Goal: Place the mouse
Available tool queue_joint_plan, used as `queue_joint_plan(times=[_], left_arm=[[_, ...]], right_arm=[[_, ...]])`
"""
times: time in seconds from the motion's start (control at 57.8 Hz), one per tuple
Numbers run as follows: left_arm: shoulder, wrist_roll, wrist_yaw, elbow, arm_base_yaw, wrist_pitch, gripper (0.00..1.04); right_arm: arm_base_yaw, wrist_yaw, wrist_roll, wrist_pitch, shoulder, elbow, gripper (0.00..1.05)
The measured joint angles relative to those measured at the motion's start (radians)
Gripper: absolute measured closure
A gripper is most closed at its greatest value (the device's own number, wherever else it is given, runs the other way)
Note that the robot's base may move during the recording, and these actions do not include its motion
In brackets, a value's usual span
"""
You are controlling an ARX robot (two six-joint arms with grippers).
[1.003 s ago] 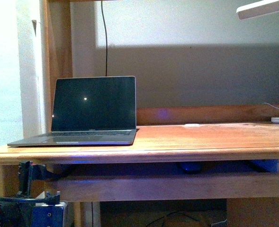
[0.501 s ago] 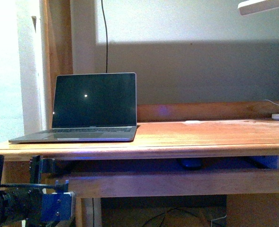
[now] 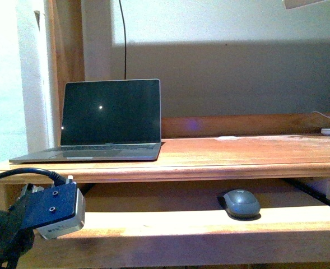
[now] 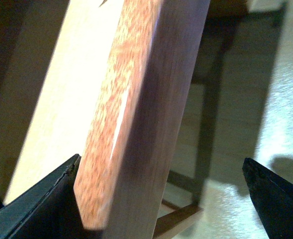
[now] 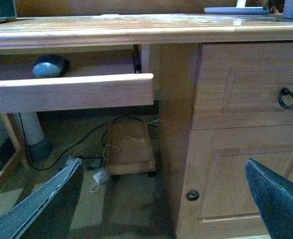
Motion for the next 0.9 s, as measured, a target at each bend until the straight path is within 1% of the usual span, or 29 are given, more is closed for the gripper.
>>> queue_joint_plan(times=[0.19, 0.277, 0.294, 0.346, 0.398, 0.432, 0.45, 0.467, 0.484, 0.519, 0.536, 0.553, 0.605, 0.622, 0.657, 0.674, 0.709, 0.726, 0.744, 0.761, 0.778, 0.865, 0.899], left_arm=[[-0.058, -0.101, 0.095, -0.007, -0.008, -0.115, 0.08], [-0.079, -0.2, 0.181, -0.007, -0.019, -0.168, 0.08], [-0.082, -0.206, 0.187, -0.008, -0.021, -0.172, 0.08], [-0.095, -0.272, 0.246, -0.017, -0.035, -0.18, 0.08], [-0.111, -0.354, 0.294, -0.037, -0.051, -0.161, 0.08], [-0.119, -0.383, 0.305, -0.048, -0.056, -0.137, 0.08], [-0.126, -0.436, 0.323, -0.061, -0.061, -0.105, 0.08], [-0.134, -0.502, 0.327, -0.079, -0.068, -0.041, 0.08], [-0.137, -0.526, 0.323, -0.085, -0.07, -0.014, 0.08], [-0.14, -0.588, 0.304, -0.101, -0.073, 0.081, 0.08], [-0.14, -0.655, 0.267, -0.108, -0.073, 0.15, 0.08], [-0.14, -0.682, 0.248, -0.11, -0.073, 0.185, 0.08], [-0.134, -0.829, 0.127, -0.111, -0.066, 0.374, 0.08], [-0.132, -0.843, 0.101, -0.11, -0.064, 0.41, 0.08], [-0.127, -0.952, -0.011, -0.103, -0.05, 0.542, 0.08], [-0.127, -0.977, -0.026, -0.101, -0.047, 0.57, 0.08], [-0.127, -1.056, -0.122, -0.095, -0.037, 0.649, 0.08], [-0.127, -1.064, -0.15, -0.093, -0.035, 0.673, 0.08], [-0.127, -1.093, -0.206, -0.092, -0.029, 0.715, 0.08], [-0.129, -1.107, -0.233, -0.091, -0.026, 0.732, 0.08], [-0.135, -1.141, -0.282, -0.091, -0.021, 0.762, 0.08], [-0.163, -1.172, -0.415, -0.109, -0.014, 0.838, 0.08], [-0.185, -1.179, -0.449, -0.125, -0.014, 0.844, 0.08]], right_arm=[[0.0, 0.0, 0.0, 0.0, 0.0, 0.0, 0.07], [0.0, 0.0, 0.0, 0.0, 0.0, 0.0, 0.07], [0.0, 0.0, 0.0, 0.0, 0.0, 0.0, 0.07], [0.0, 0.0, 0.0, 0.0, 0.0, 0.0, 0.07], [0.0, 0.0, 0.0, 0.0, 0.0, 0.0, 0.07], [0.0, 0.0, 0.0, 0.0, 0.0, 0.0, 0.07], [0.0, 0.0, 0.0, 0.0, 0.0, 0.0, 0.07], [0.0, 0.0, 0.0, 0.0, 0.0, 0.0, 0.07], [0.0, 0.0, 0.0, 0.0, 0.0, 0.0, 0.07], [0.0, 0.0, 0.0, 0.0, 0.0, 0.0, 0.07], [0.0, 0.0, 0.0, 0.0, 0.0, 0.0, 0.07], [0.0, 0.0, 0.0, 0.0, 0.0, 0.0, 0.07], [0.0, 0.0, 0.0, 0.0, 0.0, 0.0, 0.07], [0.0, 0.0, 0.0, 0.0, 0.0, 0.0, 0.07], [0.0, 0.0, 0.0, 0.0, 0.0, 0.0, 0.07], [0.0, 0.0, 0.0, 0.0, 0.0, 0.0, 0.07], [0.0, 0.0, 0.0, 0.0, 0.0, 0.0, 0.07], [0.0, 0.0, 0.0, 0.0, 0.0, 0.0, 0.07], [0.0, 0.0, 0.0, 0.0, 0.0, 0.0, 0.07], [0.0, 0.0, 0.0, 0.0, 0.0, 0.0, 0.07], [0.0, 0.0, 0.0, 0.0, 0.0, 0.0, 0.07], [0.0, 0.0, 0.0, 0.0, 0.0, 0.0, 0.07], [0.0, 0.0, 0.0, 0.0, 0.0, 0.0, 0.07]])
